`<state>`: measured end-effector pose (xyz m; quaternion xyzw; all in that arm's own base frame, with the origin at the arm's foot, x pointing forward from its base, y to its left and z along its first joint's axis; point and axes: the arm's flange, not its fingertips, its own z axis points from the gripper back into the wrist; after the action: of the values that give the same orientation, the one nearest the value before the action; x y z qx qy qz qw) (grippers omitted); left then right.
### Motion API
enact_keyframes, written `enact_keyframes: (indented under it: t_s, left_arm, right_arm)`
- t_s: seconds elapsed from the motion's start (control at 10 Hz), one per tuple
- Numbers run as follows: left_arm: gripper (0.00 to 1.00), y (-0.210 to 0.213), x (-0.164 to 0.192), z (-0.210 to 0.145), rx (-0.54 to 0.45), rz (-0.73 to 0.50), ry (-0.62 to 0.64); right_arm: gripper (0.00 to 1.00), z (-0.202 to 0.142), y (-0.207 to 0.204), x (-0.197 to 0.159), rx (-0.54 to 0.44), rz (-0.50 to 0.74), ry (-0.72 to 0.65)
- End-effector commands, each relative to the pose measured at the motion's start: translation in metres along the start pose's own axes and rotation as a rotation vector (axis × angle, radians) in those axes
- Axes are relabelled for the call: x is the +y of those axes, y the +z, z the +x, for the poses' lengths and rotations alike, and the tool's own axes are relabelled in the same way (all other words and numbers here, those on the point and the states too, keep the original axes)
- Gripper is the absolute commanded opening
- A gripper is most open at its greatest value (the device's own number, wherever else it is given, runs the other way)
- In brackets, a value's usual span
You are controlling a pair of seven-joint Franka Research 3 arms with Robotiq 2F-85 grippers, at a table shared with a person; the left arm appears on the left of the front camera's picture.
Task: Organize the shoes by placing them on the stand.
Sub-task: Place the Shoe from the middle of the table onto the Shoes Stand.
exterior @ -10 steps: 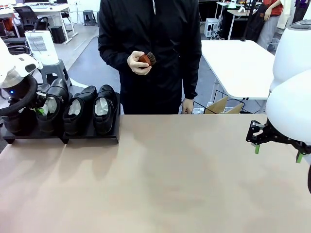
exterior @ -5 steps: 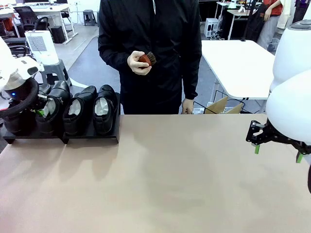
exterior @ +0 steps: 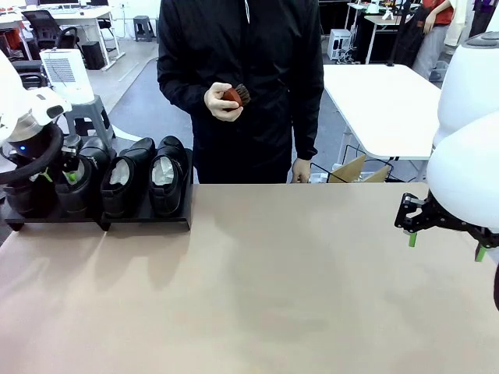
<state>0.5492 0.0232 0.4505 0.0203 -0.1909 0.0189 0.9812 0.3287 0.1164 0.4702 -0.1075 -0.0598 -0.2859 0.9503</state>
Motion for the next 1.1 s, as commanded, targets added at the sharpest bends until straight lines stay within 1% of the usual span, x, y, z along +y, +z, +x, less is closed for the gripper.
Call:
enact_keyframes:
  t_s: [0.0, 0.2, 0.5, 0.8, 0.9, 1.0]
  left_arm:
    - [1.0, 0.01, -0.007, -0.005, -0.049, 0.038, 0.0]
    - [1.0, 0.032, -0.013, -0.008, -0.078, 0.028, -0.018]
    - [1.0, 0.052, -0.018, -0.015, -0.065, 0.015, -0.039]
    - [1.0, 0.058, -0.019, -0.021, -0.041, 0.014, -0.037]
    - [1.0, 0.056, -0.018, -0.013, -0.06, 0.004, -0.044]
    - [1.0, 0.056, -0.018, -0.013, -0.06, 0.004, -0.044]
  right_arm:
    - [1.0, 0.004, 0.003, -0.001, -0.002, -0.001, 0.014]
    - [1.0, 0.004, 0.003, -0.001, -0.002, -0.001, 0.014]
    - [1.0, 0.004, 0.003, -0.001, -0.002, -0.001, 0.014]
    - [1.0, 0.004, 0.003, -0.001, -0.002, -0.001, 0.014]
    - [1.0, 0.004, 0.003, -0.001, -0.002, -0.001, 0.014]
    - [1.0, 0.004, 0.003, -0.001, -0.002, -0.001, 0.014]
